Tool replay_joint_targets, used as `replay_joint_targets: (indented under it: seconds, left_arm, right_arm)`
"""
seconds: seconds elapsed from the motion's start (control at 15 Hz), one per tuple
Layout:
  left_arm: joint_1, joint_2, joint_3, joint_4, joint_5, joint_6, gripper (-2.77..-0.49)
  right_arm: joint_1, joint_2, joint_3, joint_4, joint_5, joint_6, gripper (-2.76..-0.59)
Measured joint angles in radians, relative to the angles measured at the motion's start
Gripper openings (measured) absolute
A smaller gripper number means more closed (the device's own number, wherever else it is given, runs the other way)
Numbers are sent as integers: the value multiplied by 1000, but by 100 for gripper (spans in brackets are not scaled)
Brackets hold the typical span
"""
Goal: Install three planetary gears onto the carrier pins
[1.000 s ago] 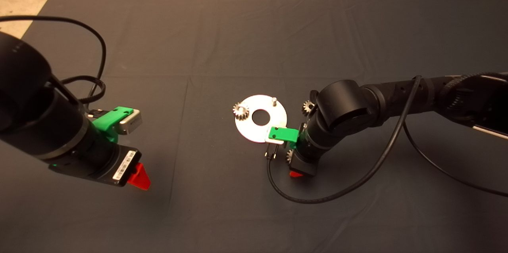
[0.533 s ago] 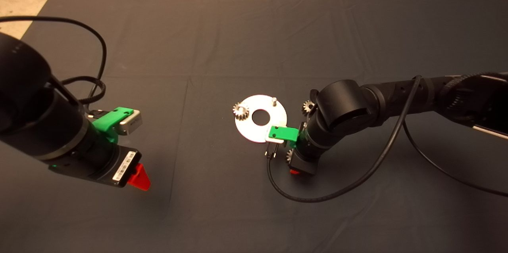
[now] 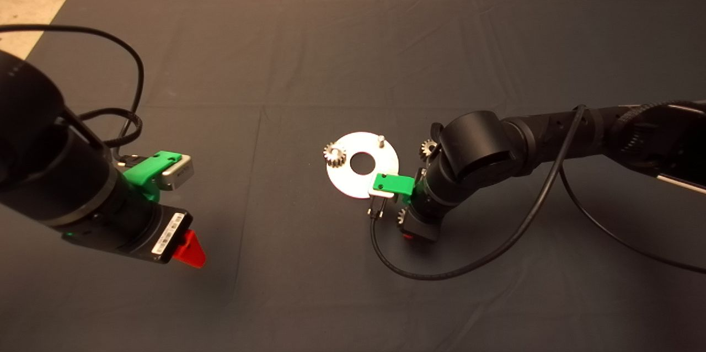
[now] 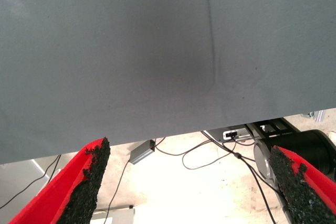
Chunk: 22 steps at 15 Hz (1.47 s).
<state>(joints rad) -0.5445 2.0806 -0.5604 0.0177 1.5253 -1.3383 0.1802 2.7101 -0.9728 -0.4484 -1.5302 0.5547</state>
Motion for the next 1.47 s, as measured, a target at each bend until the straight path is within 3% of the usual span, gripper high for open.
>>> replay_joint_targets:
  seconds: [1.2, 1.47]
  left_arm:
    - [0, -1, 0, 0, 0, 0, -109]
    - [0, -1, 0, 0, 0, 0, -109]
  right_arm:
    - [1, 2, 1, -24, 0, -3, -226]
    - [43, 3, 12, -22, -1, -3, -227]
